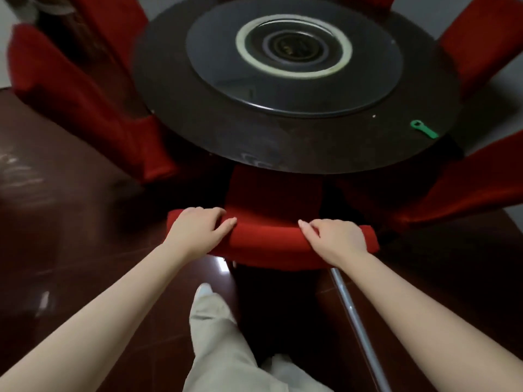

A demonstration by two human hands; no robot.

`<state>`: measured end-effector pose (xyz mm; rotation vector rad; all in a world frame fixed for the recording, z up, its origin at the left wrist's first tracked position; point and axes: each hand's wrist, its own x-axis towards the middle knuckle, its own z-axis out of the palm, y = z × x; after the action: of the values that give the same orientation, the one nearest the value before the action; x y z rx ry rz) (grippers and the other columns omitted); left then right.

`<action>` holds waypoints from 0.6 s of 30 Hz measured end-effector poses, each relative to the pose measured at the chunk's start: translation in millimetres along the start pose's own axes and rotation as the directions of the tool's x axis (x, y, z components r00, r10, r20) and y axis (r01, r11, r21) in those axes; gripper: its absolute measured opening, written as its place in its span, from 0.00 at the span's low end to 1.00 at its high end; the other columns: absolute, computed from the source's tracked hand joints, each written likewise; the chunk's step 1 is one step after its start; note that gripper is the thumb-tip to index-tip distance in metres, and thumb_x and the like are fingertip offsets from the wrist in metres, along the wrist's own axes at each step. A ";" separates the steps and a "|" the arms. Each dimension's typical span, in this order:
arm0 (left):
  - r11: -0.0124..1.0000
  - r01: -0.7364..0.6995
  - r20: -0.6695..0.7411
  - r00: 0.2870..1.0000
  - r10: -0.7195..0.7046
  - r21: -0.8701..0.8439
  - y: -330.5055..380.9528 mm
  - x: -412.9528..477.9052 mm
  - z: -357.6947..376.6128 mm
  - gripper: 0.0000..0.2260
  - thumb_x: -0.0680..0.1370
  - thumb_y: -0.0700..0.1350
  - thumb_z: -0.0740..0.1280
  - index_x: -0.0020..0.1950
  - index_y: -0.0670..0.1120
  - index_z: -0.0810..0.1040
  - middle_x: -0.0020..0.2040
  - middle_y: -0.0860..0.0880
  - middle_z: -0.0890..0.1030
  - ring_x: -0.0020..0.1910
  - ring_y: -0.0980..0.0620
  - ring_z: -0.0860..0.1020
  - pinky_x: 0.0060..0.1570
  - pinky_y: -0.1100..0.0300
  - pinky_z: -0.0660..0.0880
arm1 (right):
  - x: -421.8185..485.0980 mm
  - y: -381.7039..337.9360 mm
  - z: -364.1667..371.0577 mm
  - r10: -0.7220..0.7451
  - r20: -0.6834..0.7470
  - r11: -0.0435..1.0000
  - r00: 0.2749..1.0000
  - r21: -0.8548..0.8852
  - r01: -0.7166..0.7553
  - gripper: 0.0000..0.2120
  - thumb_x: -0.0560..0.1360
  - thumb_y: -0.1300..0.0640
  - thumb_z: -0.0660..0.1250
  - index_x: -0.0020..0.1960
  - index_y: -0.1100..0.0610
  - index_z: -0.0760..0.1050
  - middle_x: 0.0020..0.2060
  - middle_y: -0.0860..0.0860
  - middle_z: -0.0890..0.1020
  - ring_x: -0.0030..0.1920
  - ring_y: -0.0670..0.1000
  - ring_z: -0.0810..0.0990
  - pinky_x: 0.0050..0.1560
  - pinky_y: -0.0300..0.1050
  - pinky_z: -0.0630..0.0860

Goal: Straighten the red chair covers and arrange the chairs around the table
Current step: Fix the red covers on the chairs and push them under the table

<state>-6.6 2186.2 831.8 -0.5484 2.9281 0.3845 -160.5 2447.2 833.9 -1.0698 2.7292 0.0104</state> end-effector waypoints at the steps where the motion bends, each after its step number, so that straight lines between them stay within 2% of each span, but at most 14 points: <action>1: 0.999 0.014 -0.047 0.999 -0.012 0.047 1.4 -6.3 7.4 0.26 0.81 0.64 0.49 0.57 0.51 0.81 0.51 0.50 0.84 0.54 0.46 0.79 0.60 0.51 0.70 | -0.3 2.7 1.1 -0.005 -0.015 1.000 1.000 -0.012 0.005 0.33 0.77 0.32 0.39 0.48 0.47 0.80 0.42 0.47 0.83 0.46 0.53 0.82 0.41 0.47 0.70; 3: 0.992 0.087 -0.111 0.991 -0.076 0.097 13.7 -3.2 11.7 0.26 0.80 0.62 0.49 0.45 0.48 0.81 0.45 0.48 0.83 0.50 0.44 0.79 0.57 0.51 0.68 | -1.8 13.0 -0.3 -0.004 -0.014 0.999 1.000 -0.051 0.003 0.35 0.76 0.31 0.37 0.45 0.48 0.79 0.39 0.47 0.82 0.44 0.52 0.81 0.42 0.47 0.71; 5: 0.982 0.146 -0.094 0.986 -0.135 0.119 26.7 9.6 12.3 0.24 0.81 0.60 0.51 0.41 0.48 0.79 0.44 0.47 0.83 0.48 0.44 0.80 0.54 0.51 0.68 | -6.4 26.2 -1.7 0.033 -0.037 0.995 0.999 -0.089 -0.036 0.35 0.77 0.32 0.37 0.42 0.49 0.79 0.37 0.47 0.81 0.42 0.52 0.81 0.42 0.47 0.72; 7: 0.983 0.127 -0.095 0.989 -0.115 0.130 29.6 17.2 16.8 0.23 0.82 0.58 0.52 0.37 0.49 0.77 0.42 0.48 0.82 0.45 0.45 0.80 0.49 0.52 0.68 | -10.5 33.5 1.5 0.072 -0.082 0.990 0.994 -0.113 -0.081 0.33 0.78 0.34 0.40 0.40 0.50 0.79 0.36 0.48 0.81 0.40 0.53 0.80 0.43 0.48 0.73; 10: 0.990 0.061 -0.198 0.980 -0.035 0.126 22.2 18.6 23.4 0.23 0.78 0.56 0.51 0.30 0.48 0.75 0.32 0.49 0.79 0.35 0.43 0.79 0.40 0.53 0.68 | -8.0 31.5 10.3 0.101 -0.119 0.984 0.988 -0.136 -0.117 0.31 0.80 0.38 0.44 0.38 0.53 0.79 0.36 0.50 0.82 0.41 0.55 0.80 0.44 0.49 0.71; 14: 0.989 -0.020 -0.313 0.947 0.066 0.148 10.3 30.0 27.8 0.22 0.76 0.54 0.53 0.27 0.46 0.74 0.27 0.48 0.76 0.28 0.42 0.77 0.34 0.53 0.69 | 3.2 24.7 14.7 0.124 -0.183 0.983 0.975 -0.112 -0.146 0.34 0.77 0.39 0.41 0.37 0.54 0.81 0.35 0.51 0.83 0.39 0.57 0.81 0.42 0.49 0.68; 18: 0.981 -0.019 -0.312 0.947 0.081 0.195 -19.0 54.0 15.5 0.23 0.76 0.55 0.51 0.29 0.46 0.76 0.29 0.47 0.79 0.31 0.41 0.79 0.36 0.53 0.68 | 24.1 -1.1 13.3 0.120 -0.211 0.987 0.970 -0.077 -0.139 0.30 0.77 0.40 0.47 0.37 0.55 0.81 0.34 0.52 0.83 0.38 0.58 0.81 0.39 0.49 0.64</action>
<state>-48.0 2155.1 803.0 -0.5549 3.2445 0.0168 -174.4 2431.3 816.2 -0.9618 3.0086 0.0468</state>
